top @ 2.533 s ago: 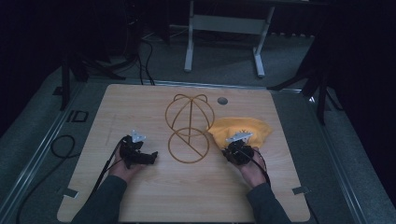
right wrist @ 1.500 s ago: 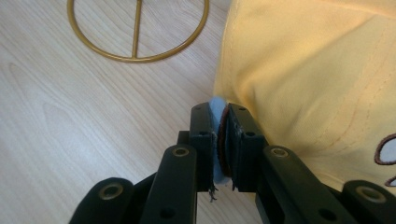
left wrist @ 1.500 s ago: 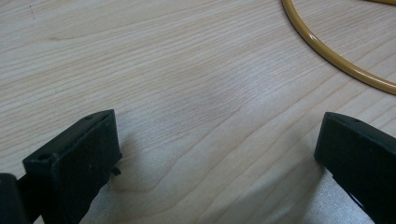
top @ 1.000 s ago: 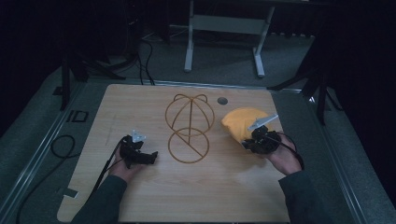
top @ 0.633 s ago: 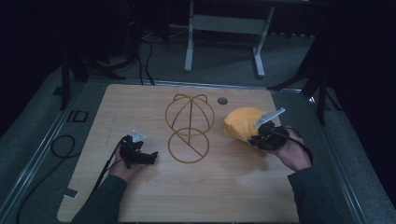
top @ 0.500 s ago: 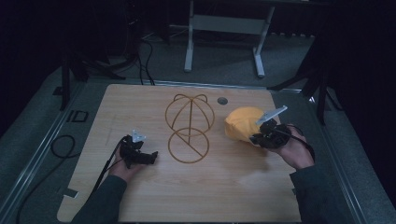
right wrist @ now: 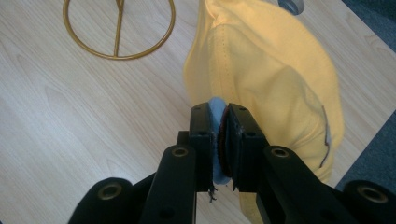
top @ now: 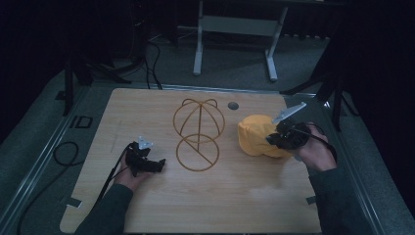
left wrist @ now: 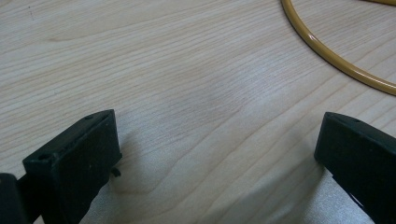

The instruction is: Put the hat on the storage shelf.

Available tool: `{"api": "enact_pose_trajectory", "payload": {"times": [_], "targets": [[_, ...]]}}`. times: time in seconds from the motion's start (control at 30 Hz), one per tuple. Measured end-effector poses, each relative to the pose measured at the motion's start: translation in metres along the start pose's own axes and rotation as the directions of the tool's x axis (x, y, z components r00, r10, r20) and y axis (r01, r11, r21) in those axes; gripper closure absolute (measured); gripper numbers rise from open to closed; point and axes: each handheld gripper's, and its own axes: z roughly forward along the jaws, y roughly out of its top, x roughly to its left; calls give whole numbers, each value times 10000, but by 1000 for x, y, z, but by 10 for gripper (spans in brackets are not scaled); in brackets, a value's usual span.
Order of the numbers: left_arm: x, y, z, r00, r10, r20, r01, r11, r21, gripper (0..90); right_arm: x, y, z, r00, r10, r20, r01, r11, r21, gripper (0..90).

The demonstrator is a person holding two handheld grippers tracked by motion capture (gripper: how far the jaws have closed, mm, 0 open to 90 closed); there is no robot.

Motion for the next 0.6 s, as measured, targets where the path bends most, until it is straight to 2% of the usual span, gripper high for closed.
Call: {"api": "enact_pose_trajectory", "payload": {"times": [0.17, 0.27, 0.5, 0.6], "targets": [[0, 0, 0, 10000, -3, 1, 3, 10000, 8, 1, -2, 10, -5, 9997, -2, 224, -3, 9997, 230, 811], [0, 0, 0, 10000, -22, -3, 22, 10000, -11, 1, -3, 18, -2, 9996, 118, 247, -126, 9994, 325, 810], [0, 0, 0, 10000, -2, -6, 2, 10000, -8, 1, -2, 40, 22, 9998, 157, 117, -162, 9989, 438, 810], [0, 0, 0, 10000, 0, -2, 0, 10000, -8, 1, -6, 47, 30, 9985, 549, -16, -548, 9981, 285, 810]]}}
